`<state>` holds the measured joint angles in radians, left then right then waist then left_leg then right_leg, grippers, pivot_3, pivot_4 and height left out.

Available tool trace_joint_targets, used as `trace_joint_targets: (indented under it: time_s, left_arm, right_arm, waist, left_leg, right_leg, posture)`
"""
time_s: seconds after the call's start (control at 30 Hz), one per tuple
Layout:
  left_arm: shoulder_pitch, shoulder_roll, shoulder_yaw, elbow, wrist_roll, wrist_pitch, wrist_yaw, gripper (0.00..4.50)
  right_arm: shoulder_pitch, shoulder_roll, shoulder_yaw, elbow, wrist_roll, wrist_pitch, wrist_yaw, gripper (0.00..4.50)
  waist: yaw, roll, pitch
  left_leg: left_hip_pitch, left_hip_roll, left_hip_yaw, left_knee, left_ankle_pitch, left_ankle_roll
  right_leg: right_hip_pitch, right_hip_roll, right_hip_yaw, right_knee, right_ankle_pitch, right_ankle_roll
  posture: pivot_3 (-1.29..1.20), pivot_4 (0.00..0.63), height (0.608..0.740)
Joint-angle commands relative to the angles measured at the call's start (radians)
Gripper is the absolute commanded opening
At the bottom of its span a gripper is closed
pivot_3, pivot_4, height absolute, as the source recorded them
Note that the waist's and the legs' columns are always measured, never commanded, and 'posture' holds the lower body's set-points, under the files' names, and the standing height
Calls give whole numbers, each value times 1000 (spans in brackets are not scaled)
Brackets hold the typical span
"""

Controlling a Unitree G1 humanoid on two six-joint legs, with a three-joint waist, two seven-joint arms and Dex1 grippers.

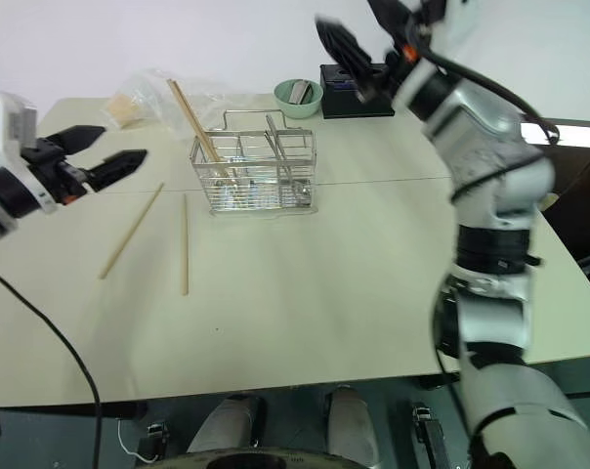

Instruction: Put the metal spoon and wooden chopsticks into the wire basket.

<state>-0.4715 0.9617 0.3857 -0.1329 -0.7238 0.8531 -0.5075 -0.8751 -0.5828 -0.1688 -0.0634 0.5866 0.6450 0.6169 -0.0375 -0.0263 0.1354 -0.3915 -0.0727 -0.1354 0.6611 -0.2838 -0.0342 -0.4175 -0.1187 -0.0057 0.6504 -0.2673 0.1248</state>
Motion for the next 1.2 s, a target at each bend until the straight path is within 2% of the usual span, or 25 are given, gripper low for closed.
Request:
trace_joint_targets:
  time_s: [0.03, 0.13, 0.2, 0.27, 0.43, 0.77, 1.03, 1.13, 1.2]
  left_arm:
    - [-63, 57, -38, 166, 83, 15, -26, 4500]
    - [-138, 79, -168, 338, 174, 16, -107, 4500]
    - [-185, 79, -237, 410, 223, 8, -155, 4500]
    - [-227, 71, -295, 471, 262, 2, -207, 4500]
    - [-350, 0, -468, 762, 425, -63, -308, 4500]
    - [-520, -137, -556, 1137, 620, -265, -418, 4500]
    - [-552, -196, -549, 1290, 702, -353, -429, 4500]
    - [-559, -207, -535, 1308, 709, -354, -439, 3683]
    - [-565, -210, -527, 1316, 714, -357, -440, 2703]
  right_arm:
    - [77, -91, 3, -148, 83, 76, 136, 4414]
    - [245, -185, 11, -305, 163, 128, 267, 4414]
    - [313, -215, 4, -369, 206, 149, 299, 4414]
    - [358, -227, -5, -412, 237, 165, 307, 4414]
    - [472, -227, -29, -486, 241, 177, 246, 4414]
    - [587, -224, -84, -577, 311, 192, 161, 4414]
    - [597, -217, -82, -588, 330, 184, 94, 4414]
    - [600, -221, -80, -583, 326, 177, 87, 4500]
    - [600, -223, -77, -579, 321, 172, 85, 4500]
  waist:
    - [-4, 0, 0]
    - [3, -1, -1]
    - [6, -3, -2]
    - [8, -4, -2]
    - [28, -6, -3]
    - [50, -10, -4]
    - [50, -10, -4]
    - [50, -10, -4]
    - [50, -10, -4]
  left_leg:
    - [0, 0, 0, 0, 0, 0]
    - [1, 1, 0, -1, 0, 0]
    - [1, 1, -1, -2, 0, 0]
    - [1, 1, -1, -2, 0, 0]
    - [1, 1, 0, -1, 0, 0]
    - [-1, 0, 0, 0, 0, 0]
    - [-1, 0, 1, 0, 0, 0]
    - [-1, 0, 1, 0, 0, 0]
    - [-1, 0, 1, 0, 0, 0]
  right_leg:
    - [2, 0, 0, 0, 0, 0]
    - [6, 0, 0, -1, 0, 0]
    - [6, 0, -1, -2, 0, 0]
    - [6, -2, 0, -3, 0, 1]
    - [7, -5, -1, -4, 0, 1]
    - [6, -7, -2, -5, 0, 1]
    - [7, -10, -2, -5, 0, 1]
    - [7, -10, -3, -5, 0, 1]
    - [7, -10, -3, -5, 0, 2]
  posture:
    - [0, 150, 649]
    - [0, 150, 649]
    - [0, 150, 649]
    - [0, 150, 649]
    - [0, 150, 649]
    - [0, 150, 649]
    - [0, 150, 649]
    - [0, 150, 649]
    - [0, 150, 649]
